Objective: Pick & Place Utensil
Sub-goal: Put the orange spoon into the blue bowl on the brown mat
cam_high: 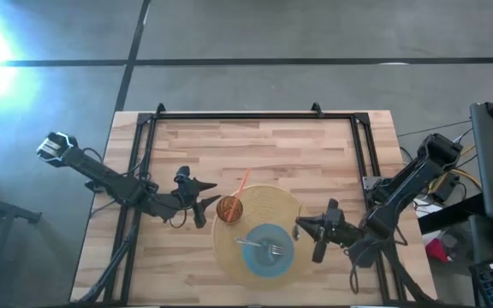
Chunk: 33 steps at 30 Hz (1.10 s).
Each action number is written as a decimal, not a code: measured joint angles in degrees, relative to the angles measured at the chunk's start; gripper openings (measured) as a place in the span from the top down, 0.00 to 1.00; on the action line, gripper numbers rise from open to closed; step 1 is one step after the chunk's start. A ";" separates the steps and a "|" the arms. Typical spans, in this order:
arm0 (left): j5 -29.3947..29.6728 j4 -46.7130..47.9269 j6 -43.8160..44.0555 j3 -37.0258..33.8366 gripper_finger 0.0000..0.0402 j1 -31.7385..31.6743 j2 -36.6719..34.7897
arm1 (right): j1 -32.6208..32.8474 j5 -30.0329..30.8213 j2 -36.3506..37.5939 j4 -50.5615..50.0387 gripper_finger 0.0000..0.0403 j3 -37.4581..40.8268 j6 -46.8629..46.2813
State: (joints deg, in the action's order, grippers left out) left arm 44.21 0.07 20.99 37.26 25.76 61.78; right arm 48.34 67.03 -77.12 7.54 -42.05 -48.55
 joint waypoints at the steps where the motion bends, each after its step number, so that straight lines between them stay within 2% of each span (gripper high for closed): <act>1: 0.00 -0.02 0.00 0.00 0.58 0.02 0.00 | 0.00 0.02 -0.03 1.21 0.97 0.65 -0.35; 8: 0.00 0.10 0.00 -0.02 0.58 0.02 0.00 | -0.71 0.43 -7.41 14.97 0.97 1.47 4.82; 20: -0.02 0.64 0.15 -0.04 0.58 0.00 0.00 | -4.09 -0.90 -15.08 15.61 0.97 -3.10 5.17; 33: -0.06 1.17 0.50 -0.04 0.58 0.02 0.00 | -12.69 -21.15 -20.97 15.37 0.97 -6.63 6.06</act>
State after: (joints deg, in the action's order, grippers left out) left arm 44.14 1.24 21.50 37.21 25.78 61.78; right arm 35.65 45.89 -98.09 22.91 -48.68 -42.49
